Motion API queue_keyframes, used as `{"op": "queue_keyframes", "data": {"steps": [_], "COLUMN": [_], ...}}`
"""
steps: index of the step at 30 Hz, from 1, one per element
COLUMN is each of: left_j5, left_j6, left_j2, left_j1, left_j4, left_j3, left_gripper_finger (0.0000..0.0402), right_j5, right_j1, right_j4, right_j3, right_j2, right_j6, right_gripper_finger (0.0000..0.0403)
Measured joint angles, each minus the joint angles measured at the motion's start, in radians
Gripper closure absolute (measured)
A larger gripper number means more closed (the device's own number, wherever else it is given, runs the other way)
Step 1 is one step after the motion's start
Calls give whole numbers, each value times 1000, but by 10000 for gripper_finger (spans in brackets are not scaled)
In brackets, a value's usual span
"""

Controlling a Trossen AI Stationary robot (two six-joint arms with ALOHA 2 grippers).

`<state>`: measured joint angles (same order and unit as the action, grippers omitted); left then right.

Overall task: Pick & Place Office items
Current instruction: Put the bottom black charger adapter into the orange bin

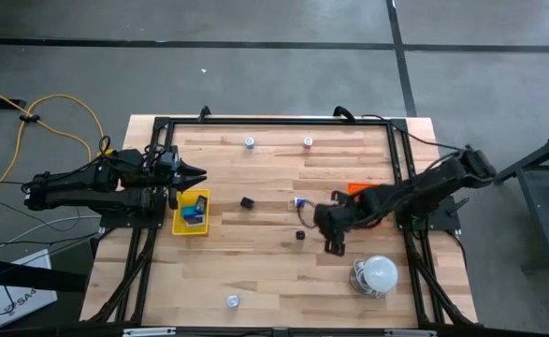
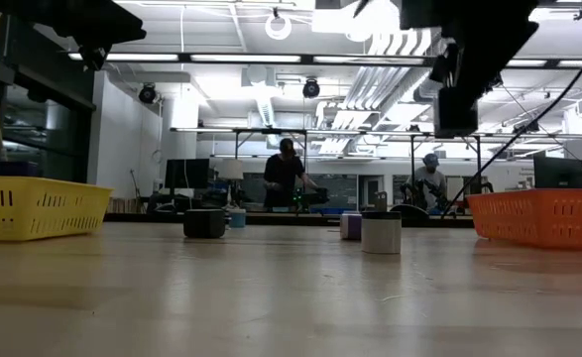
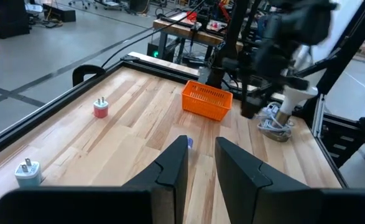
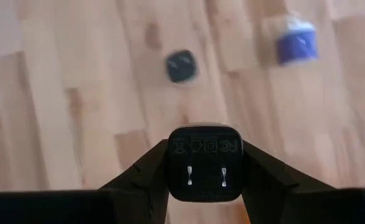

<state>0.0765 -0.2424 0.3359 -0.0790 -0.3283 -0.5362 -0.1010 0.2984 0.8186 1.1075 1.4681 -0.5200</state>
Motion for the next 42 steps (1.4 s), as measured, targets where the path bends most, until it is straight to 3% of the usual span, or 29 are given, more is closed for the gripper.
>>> {"op": "queue_keyframes", "data": {"steps": [17, 35, 42], "left_j5": [0, 0, 0], "left_j6": [0, 0, 0], "left_j2": [0, 0, 0], "left_j1": [0, 0, 0], "left_j4": [0, 0, 0], "left_j3": [0, 0, 0], "left_gripper_finger": [324, 324, 324], "right_j5": [-24, -220, -216], "right_j1": [-166, -179, -179], "right_j4": [17, 132, 102], "right_j3": [-327, -371, -463], "right_j2": [-340, -366, -366], "right_j6": [-102, -454, -533], "right_gripper_finger": [256, 256, 256]}}
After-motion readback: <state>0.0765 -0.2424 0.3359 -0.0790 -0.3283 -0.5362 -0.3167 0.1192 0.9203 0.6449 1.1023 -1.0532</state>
